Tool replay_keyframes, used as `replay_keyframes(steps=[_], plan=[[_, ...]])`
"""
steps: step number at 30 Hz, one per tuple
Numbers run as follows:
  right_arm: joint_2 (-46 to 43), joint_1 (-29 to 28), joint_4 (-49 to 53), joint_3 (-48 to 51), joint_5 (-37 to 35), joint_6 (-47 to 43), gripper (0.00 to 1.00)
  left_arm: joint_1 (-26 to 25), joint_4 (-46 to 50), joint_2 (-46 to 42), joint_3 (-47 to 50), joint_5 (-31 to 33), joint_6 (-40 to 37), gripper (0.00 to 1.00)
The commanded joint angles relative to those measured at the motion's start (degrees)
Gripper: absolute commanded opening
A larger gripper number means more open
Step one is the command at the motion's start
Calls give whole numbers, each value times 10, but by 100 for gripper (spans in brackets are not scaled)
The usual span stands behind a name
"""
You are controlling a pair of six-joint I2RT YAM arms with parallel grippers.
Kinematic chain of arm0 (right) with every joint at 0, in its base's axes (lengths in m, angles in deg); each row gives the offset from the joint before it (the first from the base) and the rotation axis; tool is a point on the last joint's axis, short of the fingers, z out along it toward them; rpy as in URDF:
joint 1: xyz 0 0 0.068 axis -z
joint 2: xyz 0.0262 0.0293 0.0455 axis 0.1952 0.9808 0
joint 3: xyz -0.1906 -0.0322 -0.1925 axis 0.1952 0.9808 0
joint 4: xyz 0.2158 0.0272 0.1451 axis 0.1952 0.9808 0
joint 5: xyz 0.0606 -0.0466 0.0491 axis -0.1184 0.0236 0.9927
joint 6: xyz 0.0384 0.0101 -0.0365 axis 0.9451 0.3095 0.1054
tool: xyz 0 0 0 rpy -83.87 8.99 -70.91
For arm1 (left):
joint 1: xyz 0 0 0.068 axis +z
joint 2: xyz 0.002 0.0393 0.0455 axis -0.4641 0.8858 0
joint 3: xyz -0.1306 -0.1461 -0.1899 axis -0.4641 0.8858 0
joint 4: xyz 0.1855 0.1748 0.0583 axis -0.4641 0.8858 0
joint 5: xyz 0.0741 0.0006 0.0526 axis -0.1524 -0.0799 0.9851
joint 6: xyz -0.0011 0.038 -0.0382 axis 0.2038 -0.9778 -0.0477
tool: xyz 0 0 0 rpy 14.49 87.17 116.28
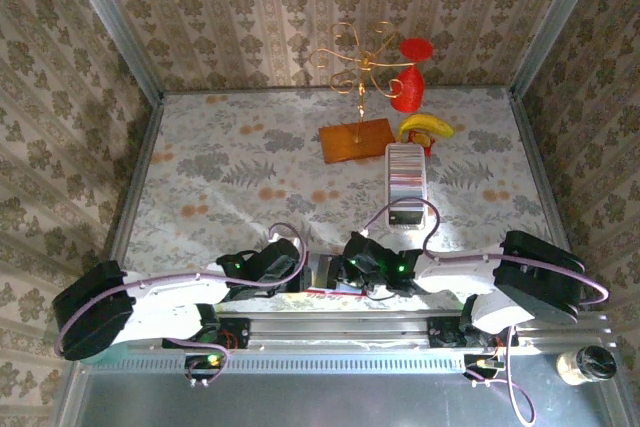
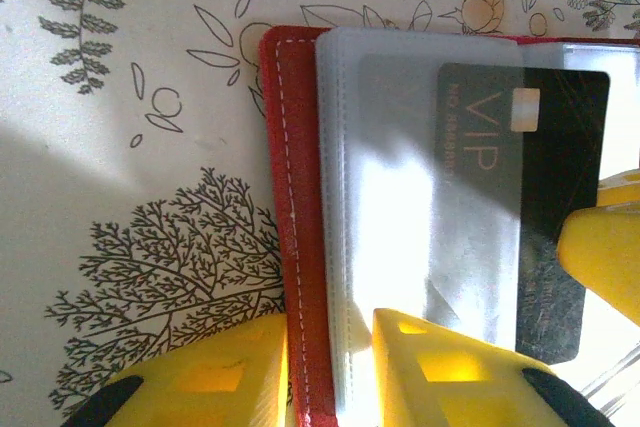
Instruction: Put the credit cards into the card holder
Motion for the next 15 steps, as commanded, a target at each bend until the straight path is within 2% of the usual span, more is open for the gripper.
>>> replay_keyframes(steps=[1, 12, 15], plan=[[14, -1, 48, -17, -5, -20, 23, -5, 12, 6, 7, 3, 4, 28], [60, -1, 33, -66, 19, -40, 21, -5, 11, 5, 7, 2, 6, 27], [54, -1, 65, -76, 17, -53, 22, -6, 12, 3, 8, 3, 7, 27]])
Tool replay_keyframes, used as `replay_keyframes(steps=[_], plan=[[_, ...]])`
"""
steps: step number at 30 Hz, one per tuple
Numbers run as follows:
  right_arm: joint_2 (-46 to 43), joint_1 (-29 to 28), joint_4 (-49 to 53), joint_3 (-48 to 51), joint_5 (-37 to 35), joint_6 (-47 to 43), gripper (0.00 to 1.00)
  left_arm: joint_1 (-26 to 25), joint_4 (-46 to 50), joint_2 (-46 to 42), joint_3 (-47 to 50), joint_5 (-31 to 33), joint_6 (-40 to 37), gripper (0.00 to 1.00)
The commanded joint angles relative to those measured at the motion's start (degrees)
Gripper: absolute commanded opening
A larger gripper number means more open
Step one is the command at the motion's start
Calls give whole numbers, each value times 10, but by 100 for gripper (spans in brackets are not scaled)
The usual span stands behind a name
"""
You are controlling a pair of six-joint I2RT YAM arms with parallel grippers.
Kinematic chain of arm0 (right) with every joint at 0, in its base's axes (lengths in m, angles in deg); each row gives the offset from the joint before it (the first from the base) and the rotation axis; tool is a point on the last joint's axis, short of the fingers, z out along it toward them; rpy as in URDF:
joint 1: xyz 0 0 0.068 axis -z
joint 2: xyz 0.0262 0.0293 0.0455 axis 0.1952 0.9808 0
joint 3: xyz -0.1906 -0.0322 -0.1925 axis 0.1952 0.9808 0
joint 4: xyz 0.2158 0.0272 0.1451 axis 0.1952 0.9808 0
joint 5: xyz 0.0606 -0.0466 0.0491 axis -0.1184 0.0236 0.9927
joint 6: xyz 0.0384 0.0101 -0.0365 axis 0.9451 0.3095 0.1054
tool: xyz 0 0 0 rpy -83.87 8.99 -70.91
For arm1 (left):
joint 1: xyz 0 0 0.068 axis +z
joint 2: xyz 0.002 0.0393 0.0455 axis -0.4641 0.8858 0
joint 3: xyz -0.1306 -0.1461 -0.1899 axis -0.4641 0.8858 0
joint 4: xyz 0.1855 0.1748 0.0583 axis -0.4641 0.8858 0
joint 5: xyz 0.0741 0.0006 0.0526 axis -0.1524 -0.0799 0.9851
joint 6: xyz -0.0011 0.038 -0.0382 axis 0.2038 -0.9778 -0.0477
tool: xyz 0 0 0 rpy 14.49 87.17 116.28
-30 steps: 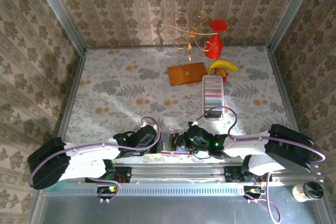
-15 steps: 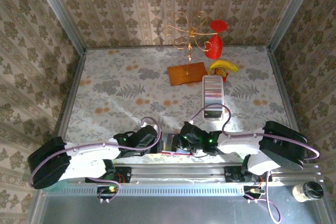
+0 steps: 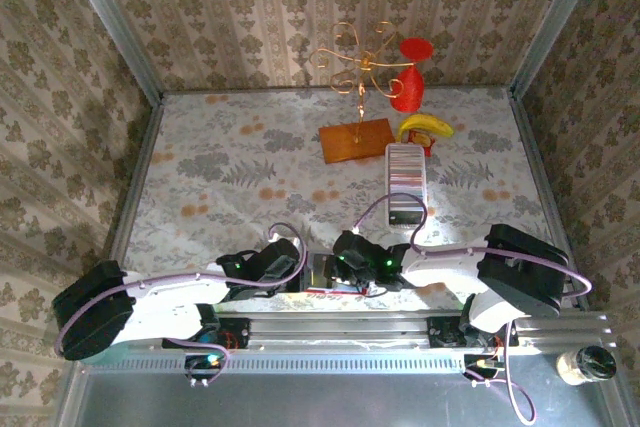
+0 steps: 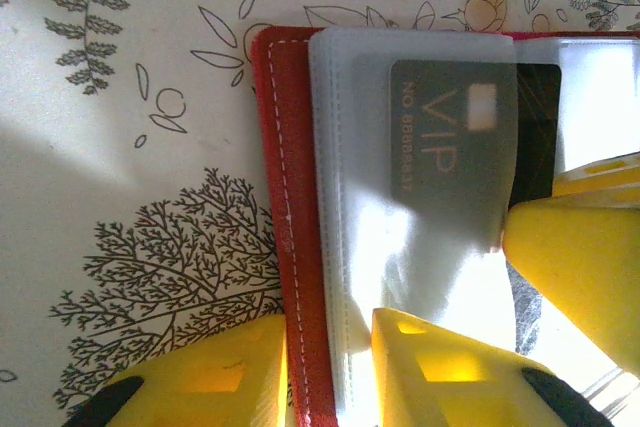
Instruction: Put the credit cards into the card holder
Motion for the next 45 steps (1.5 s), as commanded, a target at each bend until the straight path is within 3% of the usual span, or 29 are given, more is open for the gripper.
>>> replay_keyframes(steps=[1, 5, 12, 19, 32, 37, 45], plan=[[-3, -1, 35, -23, 6, -22, 23, -5, 13, 1, 8, 3, 7, 27], [-30, -1, 65, -9, -18, -19, 24, -6, 16, -5, 11, 4, 9, 28], [-6, -2, 42, -19, -6, -19, 13, -5, 17, -7, 11, 5, 9, 28], [22, -1, 22, -42, 12, -28, 11, -5, 17, -9, 12, 5, 12, 28], [-15, 0, 41, -21, -10, -34, 16, -2, 50, -33, 5, 25, 12, 33], [11, 1, 30, -32, 7, -37, 14, 7, 55, -41, 2, 29, 9, 45], [30, 1, 4, -47, 21, -38, 9, 19, 49, -43, 0, 15, 3, 52]])
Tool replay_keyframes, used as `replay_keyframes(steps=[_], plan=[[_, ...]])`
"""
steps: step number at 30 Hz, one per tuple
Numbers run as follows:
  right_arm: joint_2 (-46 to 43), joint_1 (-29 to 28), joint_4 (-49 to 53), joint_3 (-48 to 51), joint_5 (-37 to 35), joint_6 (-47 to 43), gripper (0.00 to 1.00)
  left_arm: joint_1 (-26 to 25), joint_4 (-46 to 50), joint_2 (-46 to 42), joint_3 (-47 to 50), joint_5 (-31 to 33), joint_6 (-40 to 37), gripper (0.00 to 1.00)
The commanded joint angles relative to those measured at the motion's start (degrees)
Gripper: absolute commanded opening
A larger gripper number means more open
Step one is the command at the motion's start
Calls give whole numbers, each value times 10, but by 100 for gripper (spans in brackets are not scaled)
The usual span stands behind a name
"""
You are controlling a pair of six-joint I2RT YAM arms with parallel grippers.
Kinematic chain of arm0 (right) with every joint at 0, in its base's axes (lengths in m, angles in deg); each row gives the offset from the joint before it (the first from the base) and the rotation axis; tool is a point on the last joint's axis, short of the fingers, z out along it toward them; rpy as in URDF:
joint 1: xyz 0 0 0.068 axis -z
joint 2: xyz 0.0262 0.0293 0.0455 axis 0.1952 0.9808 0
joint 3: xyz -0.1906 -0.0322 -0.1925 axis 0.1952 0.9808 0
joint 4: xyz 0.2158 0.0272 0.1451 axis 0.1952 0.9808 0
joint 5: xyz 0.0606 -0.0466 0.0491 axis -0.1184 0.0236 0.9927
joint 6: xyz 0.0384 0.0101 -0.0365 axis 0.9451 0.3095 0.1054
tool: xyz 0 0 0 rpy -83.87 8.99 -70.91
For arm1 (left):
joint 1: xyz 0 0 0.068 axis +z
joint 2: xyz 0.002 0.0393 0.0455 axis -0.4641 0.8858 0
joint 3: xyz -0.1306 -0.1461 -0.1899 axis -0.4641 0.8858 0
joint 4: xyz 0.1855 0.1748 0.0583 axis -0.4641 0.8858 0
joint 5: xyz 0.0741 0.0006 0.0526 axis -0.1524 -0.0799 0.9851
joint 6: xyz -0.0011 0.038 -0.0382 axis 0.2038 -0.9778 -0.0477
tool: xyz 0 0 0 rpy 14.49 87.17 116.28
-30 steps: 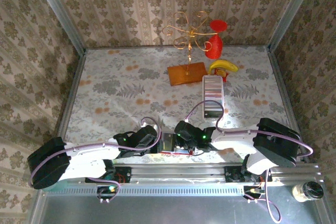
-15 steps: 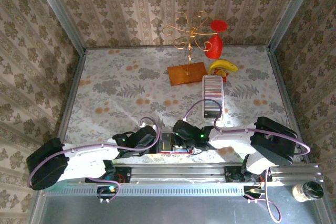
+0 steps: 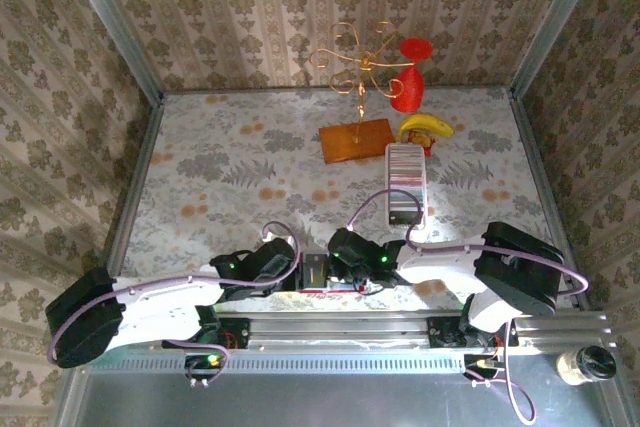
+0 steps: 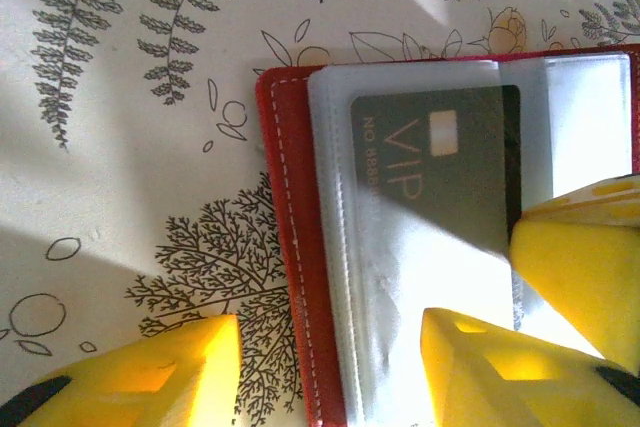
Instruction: Put the credit cards into the card holder
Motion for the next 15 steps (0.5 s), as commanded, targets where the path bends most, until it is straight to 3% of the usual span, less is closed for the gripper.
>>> replay_keyframes(steps=[1, 12, 15], plan=[[16, -1, -18, -21, 14, -9, 8, 5, 10, -7, -1, -1, 0, 52], [20, -3, -39, -26, 26, -6, 6, 10, 21, -29, -2, 5, -1, 57], [9, -2, -24, -23, 19, -11, 9, 11, 33, -41, 2, 12, 4, 58]])
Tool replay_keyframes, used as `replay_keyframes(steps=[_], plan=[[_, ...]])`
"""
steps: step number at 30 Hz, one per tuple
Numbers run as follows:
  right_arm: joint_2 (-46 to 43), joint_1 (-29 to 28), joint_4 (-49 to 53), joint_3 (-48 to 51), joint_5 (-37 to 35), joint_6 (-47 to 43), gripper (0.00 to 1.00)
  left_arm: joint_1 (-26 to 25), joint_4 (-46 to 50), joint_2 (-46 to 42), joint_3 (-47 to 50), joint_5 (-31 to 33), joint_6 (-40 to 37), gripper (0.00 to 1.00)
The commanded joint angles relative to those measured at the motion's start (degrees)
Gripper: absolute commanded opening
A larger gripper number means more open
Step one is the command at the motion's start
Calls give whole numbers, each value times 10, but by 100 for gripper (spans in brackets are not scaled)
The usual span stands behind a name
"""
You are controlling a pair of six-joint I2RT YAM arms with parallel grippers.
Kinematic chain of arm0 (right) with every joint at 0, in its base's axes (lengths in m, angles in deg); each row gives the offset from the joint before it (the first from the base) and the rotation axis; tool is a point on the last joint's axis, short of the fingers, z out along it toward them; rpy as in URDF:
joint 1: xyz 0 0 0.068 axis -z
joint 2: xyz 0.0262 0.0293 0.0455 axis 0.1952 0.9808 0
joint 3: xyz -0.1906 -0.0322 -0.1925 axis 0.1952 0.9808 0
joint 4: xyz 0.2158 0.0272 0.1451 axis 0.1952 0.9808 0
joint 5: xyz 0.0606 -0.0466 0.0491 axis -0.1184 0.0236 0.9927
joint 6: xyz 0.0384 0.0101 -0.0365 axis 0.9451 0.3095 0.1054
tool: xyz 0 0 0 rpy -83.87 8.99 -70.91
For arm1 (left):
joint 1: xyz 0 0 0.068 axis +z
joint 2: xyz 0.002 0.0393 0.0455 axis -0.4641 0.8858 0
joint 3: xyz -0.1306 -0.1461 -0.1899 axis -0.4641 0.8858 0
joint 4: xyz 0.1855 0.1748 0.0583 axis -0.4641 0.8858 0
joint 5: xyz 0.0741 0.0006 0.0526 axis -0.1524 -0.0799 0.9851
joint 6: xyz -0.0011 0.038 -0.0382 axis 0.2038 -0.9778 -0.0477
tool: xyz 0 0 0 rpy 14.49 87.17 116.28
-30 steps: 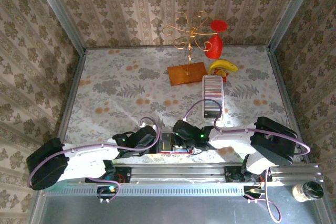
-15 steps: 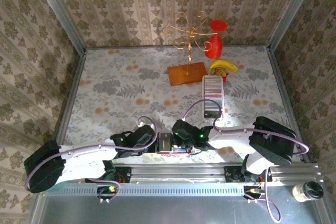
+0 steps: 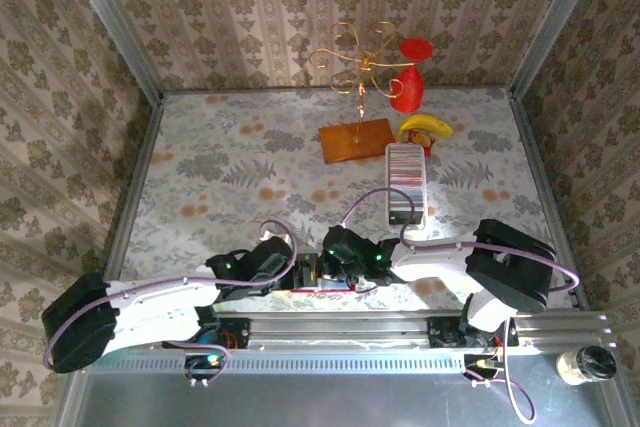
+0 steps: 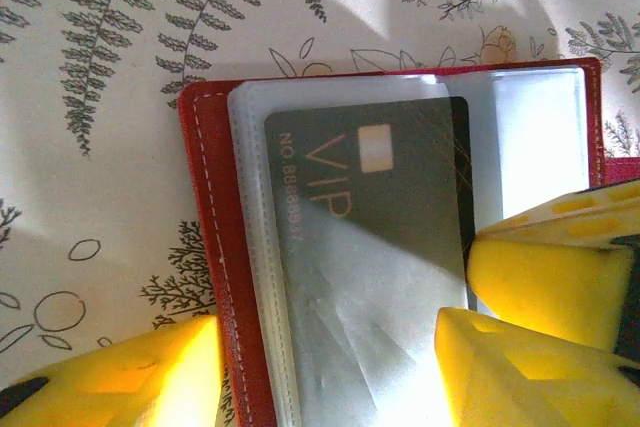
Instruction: Put the credit cards into the card holder
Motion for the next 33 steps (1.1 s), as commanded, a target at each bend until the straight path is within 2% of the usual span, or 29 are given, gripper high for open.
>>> replay_keyframes(steps=[1, 3, 6, 13, 18, 33], plan=[[-17, -2, 11, 1, -7, -10, 13, 6, 21, -18, 3, 13, 4, 59], [-29, -2, 25, 5, -16, -12, 19, 8, 27, -26, 4, 15, 7, 59], [-45, 1, 68, 2, -30, -24, 19, 10, 31, -36, 8, 16, 8, 59], [-57, 10, 152, -4, -56, -53, 9, 10, 38, -28, 6, 6, 5, 59], [-55, 18, 185, 0, -70, -68, 6, 10, 29, -6, 4, -7, 5, 59], [-25, 21, 128, 34, -54, -53, 3, 4, -30, 27, -8, -49, 12, 55]])
